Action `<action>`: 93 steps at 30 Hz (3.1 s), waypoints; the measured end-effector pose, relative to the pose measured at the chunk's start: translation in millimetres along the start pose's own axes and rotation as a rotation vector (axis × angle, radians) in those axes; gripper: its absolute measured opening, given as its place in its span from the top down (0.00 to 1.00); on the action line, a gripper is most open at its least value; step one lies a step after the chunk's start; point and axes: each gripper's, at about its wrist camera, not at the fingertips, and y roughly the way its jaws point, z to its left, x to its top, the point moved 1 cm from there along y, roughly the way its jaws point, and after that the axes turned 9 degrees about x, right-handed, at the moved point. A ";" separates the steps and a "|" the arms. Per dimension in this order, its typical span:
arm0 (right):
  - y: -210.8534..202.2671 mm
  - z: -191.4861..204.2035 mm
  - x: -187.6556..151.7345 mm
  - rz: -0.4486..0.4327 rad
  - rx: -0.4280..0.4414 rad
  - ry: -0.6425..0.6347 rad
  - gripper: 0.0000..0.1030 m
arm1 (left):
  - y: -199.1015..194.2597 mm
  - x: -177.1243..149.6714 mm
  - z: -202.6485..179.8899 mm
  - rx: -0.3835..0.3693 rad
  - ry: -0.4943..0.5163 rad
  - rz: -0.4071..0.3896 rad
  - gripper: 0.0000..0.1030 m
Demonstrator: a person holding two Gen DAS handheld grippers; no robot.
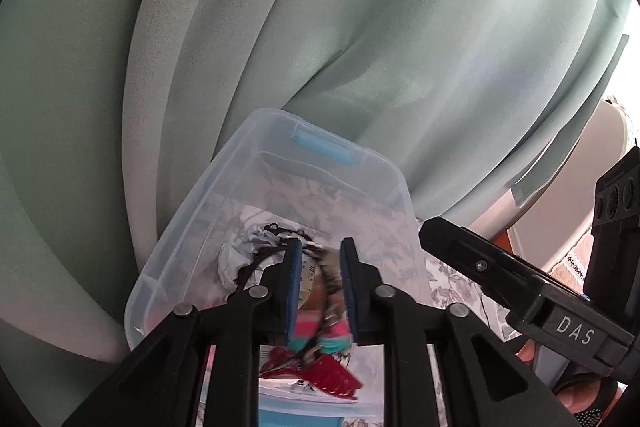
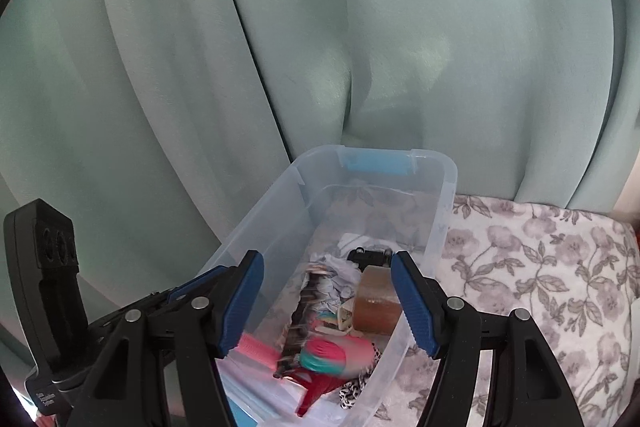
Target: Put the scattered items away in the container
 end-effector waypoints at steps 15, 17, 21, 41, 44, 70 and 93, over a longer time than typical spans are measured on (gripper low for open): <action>-23.0 0.0 -10.5 0.022 -0.038 0.039 0.32 | -9.7 -4.9 -3.7 0.039 0.004 0.022 0.31; -27.1 0.1 -12.0 0.018 -0.047 0.040 0.30 | -13.1 -5.6 -5.4 0.061 0.010 0.020 0.25; -39.1 1.0 -17.2 0.017 -0.068 0.044 0.29 | -23.9 -8.2 -11.6 0.099 0.034 -0.003 0.18; -114.9 -4.9 -57.5 0.012 -0.138 0.047 0.00 | -66.9 -36.7 -61.1 0.134 0.165 -0.020 0.10; -126.5 -13.5 -63.5 0.005 -0.160 0.077 0.00 | -71.5 -42.5 -71.1 0.138 0.188 -0.013 0.10; -198.5 -64.7 -107.9 -0.014 -0.225 0.224 0.00 | -91.2 -93.9 -144.6 0.184 0.329 0.025 0.10; -189.5 -70.9 -119.2 0.036 -0.253 0.231 0.00 | -79.2 -109.5 -146.2 0.253 0.344 0.050 0.10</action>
